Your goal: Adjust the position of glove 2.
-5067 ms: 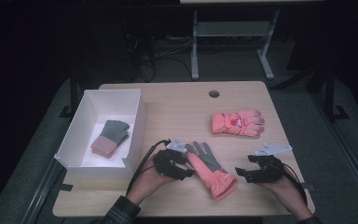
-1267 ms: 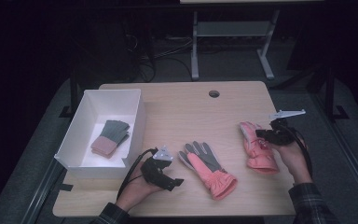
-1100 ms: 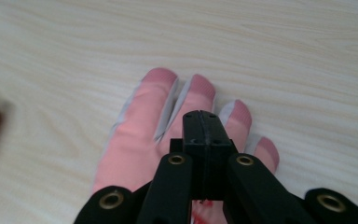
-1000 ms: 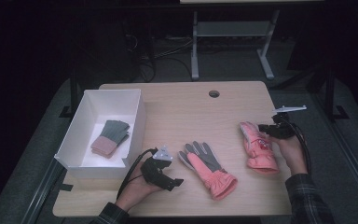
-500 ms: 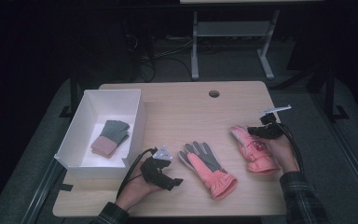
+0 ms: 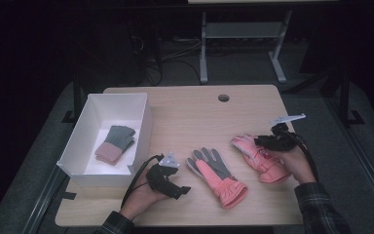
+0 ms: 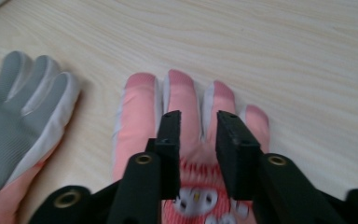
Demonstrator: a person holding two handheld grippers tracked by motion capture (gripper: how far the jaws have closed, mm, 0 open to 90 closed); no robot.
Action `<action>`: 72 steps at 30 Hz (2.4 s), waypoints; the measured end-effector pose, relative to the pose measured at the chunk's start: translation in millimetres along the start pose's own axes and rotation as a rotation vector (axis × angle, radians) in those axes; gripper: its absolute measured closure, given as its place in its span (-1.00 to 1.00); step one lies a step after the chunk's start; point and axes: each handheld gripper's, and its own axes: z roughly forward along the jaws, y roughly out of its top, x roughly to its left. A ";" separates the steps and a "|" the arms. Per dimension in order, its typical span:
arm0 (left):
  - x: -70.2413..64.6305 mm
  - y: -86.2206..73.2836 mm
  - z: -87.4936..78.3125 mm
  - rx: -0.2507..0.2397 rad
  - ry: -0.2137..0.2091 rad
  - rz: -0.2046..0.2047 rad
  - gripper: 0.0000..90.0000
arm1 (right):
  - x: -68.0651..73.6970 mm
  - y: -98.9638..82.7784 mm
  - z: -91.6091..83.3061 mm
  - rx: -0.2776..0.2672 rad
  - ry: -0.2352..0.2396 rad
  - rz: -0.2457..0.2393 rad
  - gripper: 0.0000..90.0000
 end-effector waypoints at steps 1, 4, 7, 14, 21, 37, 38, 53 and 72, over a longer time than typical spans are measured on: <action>0.3 0.3 -0.7 0.000 0.000 0.006 -0.68 | 0.7 -7.0 -9.1 -0.011 0.002 0.016 0.43; -1.0 0.3 -0.7 -0.003 0.003 0.000 -0.68 | 3.8 -17.5 -17.5 0.003 0.002 0.019 0.31; -1.2 0.3 -0.4 -0.001 0.003 0.001 -0.68 | 5.5 -30.0 -23.2 0.018 -0.004 0.012 0.27; -1.6 0.8 1.2 0.012 0.002 0.014 -0.68 | 9.8 -37.8 -18.2 0.031 0.041 0.018 0.11; -1.7 -0.1 2.1 0.007 -0.001 0.001 -0.68 | 15.6 -41.5 0.2 0.101 0.004 -0.046 0.41; -1.2 0.4 2.3 0.014 0.000 0.003 -0.68 | 9.0 -37.8 -19.2 0.024 0.061 -0.008 0.97; -1.2 0.4 2.3 0.014 0.000 0.003 -0.68 | 9.0 -37.8 -19.2 0.024 0.061 -0.008 0.97; -2.2 0.4 3.3 0.008 0.000 -0.004 -0.68 | 57.8 -10.8 -53.0 -0.058 0.165 -0.042 0.97; -2.0 0.5 2.8 0.010 0.004 0.002 -0.68 | 124.0 3.7 -29.7 -0.010 0.256 -0.115 0.96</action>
